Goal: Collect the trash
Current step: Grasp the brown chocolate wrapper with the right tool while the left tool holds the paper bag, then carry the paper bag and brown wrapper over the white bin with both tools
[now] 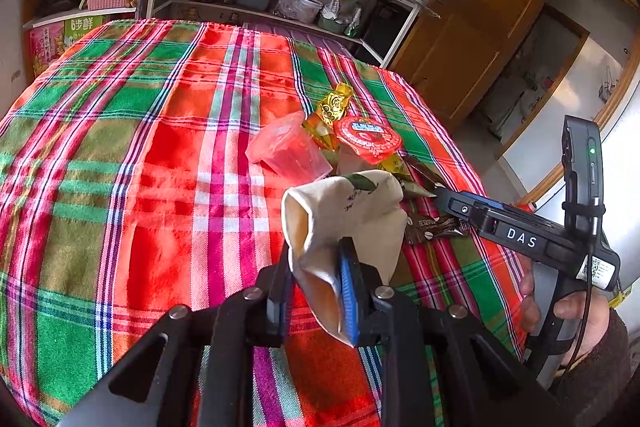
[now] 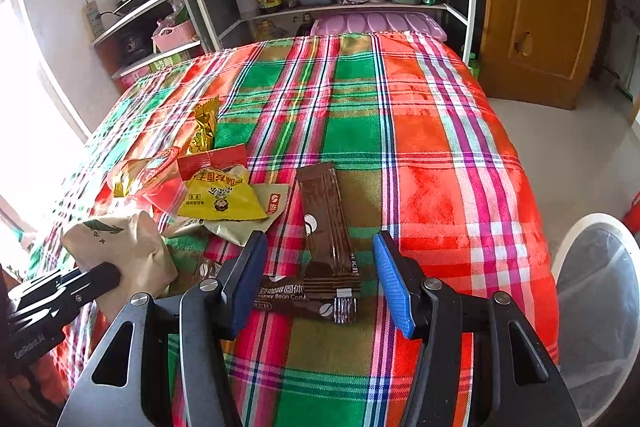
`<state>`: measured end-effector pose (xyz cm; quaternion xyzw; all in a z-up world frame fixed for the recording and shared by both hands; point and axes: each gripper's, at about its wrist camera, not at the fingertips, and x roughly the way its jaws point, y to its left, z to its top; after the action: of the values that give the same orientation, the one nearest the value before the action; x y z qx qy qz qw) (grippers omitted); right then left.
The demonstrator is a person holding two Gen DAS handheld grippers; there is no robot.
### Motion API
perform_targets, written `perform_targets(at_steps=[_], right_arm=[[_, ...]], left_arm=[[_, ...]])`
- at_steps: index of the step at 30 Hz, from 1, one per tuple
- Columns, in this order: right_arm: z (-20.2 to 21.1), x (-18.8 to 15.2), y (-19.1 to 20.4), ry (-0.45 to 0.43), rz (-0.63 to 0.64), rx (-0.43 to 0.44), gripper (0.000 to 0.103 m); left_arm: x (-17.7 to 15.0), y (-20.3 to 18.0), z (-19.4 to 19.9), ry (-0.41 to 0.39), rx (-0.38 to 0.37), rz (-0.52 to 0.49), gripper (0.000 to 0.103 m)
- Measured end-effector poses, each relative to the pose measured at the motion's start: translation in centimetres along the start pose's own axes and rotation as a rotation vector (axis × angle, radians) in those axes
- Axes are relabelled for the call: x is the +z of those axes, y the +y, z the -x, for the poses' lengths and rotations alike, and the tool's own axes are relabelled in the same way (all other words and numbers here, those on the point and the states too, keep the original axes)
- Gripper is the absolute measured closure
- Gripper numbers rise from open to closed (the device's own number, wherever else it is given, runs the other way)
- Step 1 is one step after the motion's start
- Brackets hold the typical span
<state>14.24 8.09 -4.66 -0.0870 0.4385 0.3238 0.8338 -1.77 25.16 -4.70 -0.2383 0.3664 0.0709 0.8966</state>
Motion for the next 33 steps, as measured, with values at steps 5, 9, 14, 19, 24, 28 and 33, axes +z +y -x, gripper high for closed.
perform_targets(at_steps=[5, 9, 14, 19, 24, 28, 33], right_arm=[[-0.6, 0.3, 0.1, 0.004, 0.009, -0.014, 0.048], [-0.7, 0.4, 0.4, -0.001, 0.022, -0.022, 0.060], [-0.5, 0.2, 0.6, -0.006, 0.036, -0.023, 0.079], [0.2, -0.2, 0.7, -0.030, 0.049, -0.030, 0.081], [1.6, -0.3, 0.3, -0.066, 0.025, -0.017, 0.081], [3.3, -0.5, 0.0, -0.106, 0.012, -0.006, 0.081], [5.6, -1.2, -0.8, -0.154, -0.015, 0.000, 0.081]], left_arm=[[0.0, 0.2, -0.1, 0.005, -0.009, 0.013, 0.081], [0.0, 0.1, 0.0, 0.004, -0.006, 0.006, 0.081], [0.0, -0.1, 0.0, 0.004, -0.005, 0.004, 0.081], [0.1, -0.4, 0.3, 0.004, -0.003, 0.006, 0.082], [0.0, -1.0, 0.9, -0.003, -0.006, 0.006, 0.084], [0.0, -1.8, 1.5, -0.012, -0.007, -0.009, 0.087], [-0.1, -3.2, 2.4, -0.030, -0.002, -0.043, 0.090]])
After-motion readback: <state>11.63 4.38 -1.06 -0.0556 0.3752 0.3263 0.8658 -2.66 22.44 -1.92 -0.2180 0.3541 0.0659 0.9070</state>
